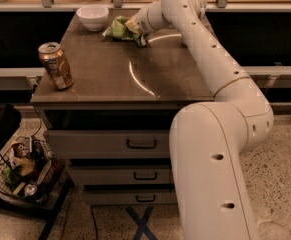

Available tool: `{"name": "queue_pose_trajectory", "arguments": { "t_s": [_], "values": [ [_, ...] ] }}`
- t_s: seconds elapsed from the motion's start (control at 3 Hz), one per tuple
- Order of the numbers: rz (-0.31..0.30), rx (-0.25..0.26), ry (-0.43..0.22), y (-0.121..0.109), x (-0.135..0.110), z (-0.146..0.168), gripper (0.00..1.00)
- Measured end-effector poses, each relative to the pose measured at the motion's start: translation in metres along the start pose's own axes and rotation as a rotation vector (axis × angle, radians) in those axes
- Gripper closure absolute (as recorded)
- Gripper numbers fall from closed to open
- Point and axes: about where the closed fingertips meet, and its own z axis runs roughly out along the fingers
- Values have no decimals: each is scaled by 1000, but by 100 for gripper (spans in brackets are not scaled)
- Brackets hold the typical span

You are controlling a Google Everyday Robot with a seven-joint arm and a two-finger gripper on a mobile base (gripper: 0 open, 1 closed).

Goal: Move green jalapeno chip bag near orange can

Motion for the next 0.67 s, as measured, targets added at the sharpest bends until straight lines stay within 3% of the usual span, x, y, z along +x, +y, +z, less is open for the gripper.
{"name": "queue_pose_trajectory", "arguments": {
  "t_s": [0.67],
  "values": [
    [0, -2, 4, 2, 0, 3, 100]
  ]
}}
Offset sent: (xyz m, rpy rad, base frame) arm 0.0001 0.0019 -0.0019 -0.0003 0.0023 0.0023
